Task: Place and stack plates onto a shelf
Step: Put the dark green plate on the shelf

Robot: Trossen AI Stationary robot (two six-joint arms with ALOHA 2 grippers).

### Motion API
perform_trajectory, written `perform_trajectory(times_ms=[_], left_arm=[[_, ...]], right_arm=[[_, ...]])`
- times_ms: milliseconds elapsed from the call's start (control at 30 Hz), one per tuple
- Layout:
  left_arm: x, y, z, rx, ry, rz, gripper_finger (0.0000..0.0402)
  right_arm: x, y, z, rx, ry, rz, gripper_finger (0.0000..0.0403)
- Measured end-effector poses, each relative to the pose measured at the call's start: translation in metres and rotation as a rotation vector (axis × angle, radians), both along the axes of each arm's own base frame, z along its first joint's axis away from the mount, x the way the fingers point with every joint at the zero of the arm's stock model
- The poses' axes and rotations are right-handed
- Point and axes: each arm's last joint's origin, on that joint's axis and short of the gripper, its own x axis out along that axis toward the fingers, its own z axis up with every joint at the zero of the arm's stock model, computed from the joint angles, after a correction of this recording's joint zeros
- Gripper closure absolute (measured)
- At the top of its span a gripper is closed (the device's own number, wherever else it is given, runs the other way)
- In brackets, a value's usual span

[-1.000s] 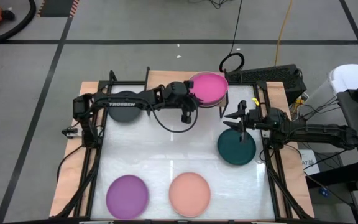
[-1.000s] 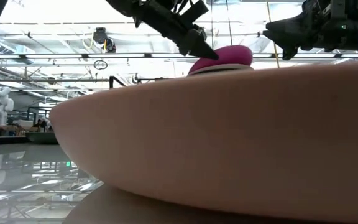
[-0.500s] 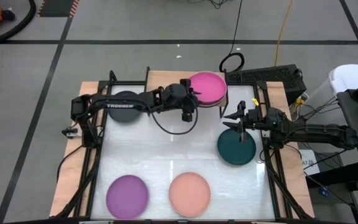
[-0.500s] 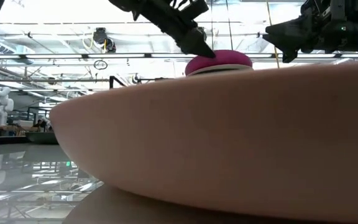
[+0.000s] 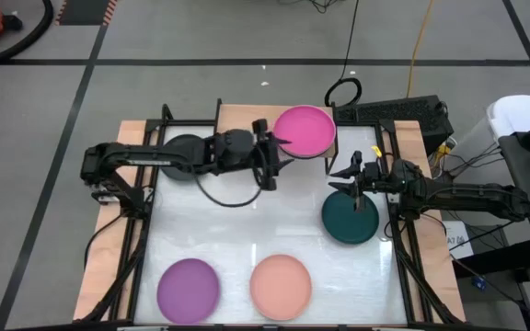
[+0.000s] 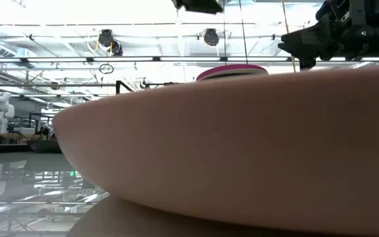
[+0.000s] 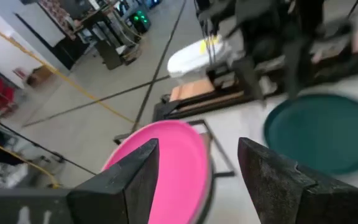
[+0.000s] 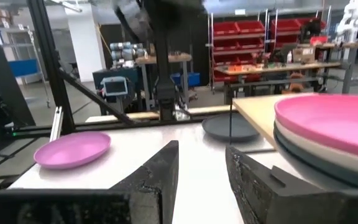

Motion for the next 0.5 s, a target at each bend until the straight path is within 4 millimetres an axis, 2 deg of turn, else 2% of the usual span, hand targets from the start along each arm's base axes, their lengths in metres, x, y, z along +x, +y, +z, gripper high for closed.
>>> perform_trajectory(times_ms=[133, 233, 367, 500], left_arm=[[-0.009, -0.022, 0.005, -0.062, -0.060, -0.047, 0.0179], [-0.014, -0.037, -0.005, -0.046, -0.105, -0.087, 0.0179], [-0.031, -0.042, -0.028, -0.109, -0.192, -0.068, 0.0179], [-0.050, -0.047, -0.060, -0.173, -0.297, -0.079, 0.0179]], right_arm=[[0.000, 0.000, -0.003, 0.008, 0.035, -0.001, 0.0289], [0.000, 0.000, -0.005, 0.017, 0.047, 0.000, 0.0289], [0.000, 0.000, -0.007, 0.043, 0.073, 0.001, 0.0289], [0.000, 0.000, -0.011, 0.052, 0.111, -0.001, 0.0289]])
